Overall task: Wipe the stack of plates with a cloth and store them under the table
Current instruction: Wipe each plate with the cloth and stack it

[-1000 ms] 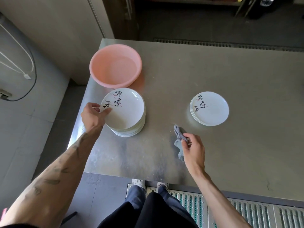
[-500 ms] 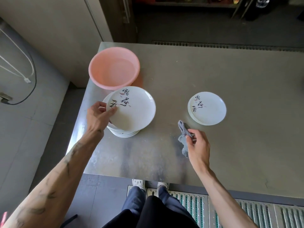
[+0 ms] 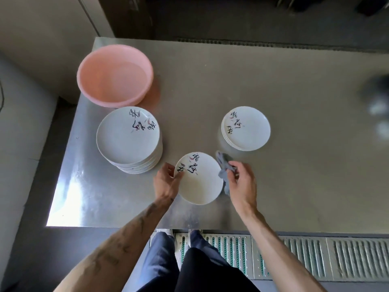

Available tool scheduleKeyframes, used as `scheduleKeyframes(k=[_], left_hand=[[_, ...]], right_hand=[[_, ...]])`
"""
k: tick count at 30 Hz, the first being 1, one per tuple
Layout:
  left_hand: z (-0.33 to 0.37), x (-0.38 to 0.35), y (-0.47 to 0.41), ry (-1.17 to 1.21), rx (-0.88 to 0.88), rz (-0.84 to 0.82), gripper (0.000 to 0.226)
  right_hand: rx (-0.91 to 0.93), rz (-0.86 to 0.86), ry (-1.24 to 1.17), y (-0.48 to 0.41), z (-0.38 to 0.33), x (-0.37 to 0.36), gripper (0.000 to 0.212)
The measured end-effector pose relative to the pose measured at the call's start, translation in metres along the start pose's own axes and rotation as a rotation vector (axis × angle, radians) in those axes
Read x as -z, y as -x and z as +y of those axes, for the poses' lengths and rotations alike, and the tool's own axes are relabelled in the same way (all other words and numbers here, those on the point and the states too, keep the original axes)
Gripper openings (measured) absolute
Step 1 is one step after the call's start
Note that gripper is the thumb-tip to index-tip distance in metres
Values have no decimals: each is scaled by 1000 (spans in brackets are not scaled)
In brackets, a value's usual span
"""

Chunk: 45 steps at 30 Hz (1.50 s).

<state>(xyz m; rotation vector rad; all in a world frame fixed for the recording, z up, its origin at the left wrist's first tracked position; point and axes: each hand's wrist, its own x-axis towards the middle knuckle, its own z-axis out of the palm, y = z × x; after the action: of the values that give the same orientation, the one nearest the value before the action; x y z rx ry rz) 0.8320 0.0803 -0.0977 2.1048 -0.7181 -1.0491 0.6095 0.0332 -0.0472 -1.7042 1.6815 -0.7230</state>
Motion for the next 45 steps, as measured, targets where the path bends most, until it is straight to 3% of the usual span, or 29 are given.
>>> scheduleKeyframes(k=[5,8,13,17,21,23,27,33,39,41,45], left_hand=[[-9,-10,-13,-25,-51,-43,26],[-18,-10,-18,-197,-174,-92,26],[-39,-6,-17,-553,-497,-120,93],[-41,-7,-16,-654,-596,-130,118],[-44,-3,-16,-681,-672,-123,117],[-43,-1,-16,-713,-667,-133,122],[-42,2,-17,-813,-619,-168,130],[-38,0,-18,-824,-568,-199,130],[-40,-1,-18,-808,-601,-182,129],[-40,-1,-18,-818,-581,-175,131],[-42,-2,-17,-845,-581,-160,131]], right_hand=[[42,-133,51,0,3,-46,14],[32,-219,89,0,10,-64,9],[76,-279,250,-6,18,-75,37],[118,-265,369,-18,8,-93,42],[373,-452,481,-1,14,-104,45],[427,-452,539,-12,20,-101,48],[283,-259,642,-24,28,-90,52],[148,-180,577,-17,17,-91,49],[390,-448,465,-1,12,-104,51],[456,-448,521,-10,18,-95,52],[314,-321,655,-32,25,-76,54]])
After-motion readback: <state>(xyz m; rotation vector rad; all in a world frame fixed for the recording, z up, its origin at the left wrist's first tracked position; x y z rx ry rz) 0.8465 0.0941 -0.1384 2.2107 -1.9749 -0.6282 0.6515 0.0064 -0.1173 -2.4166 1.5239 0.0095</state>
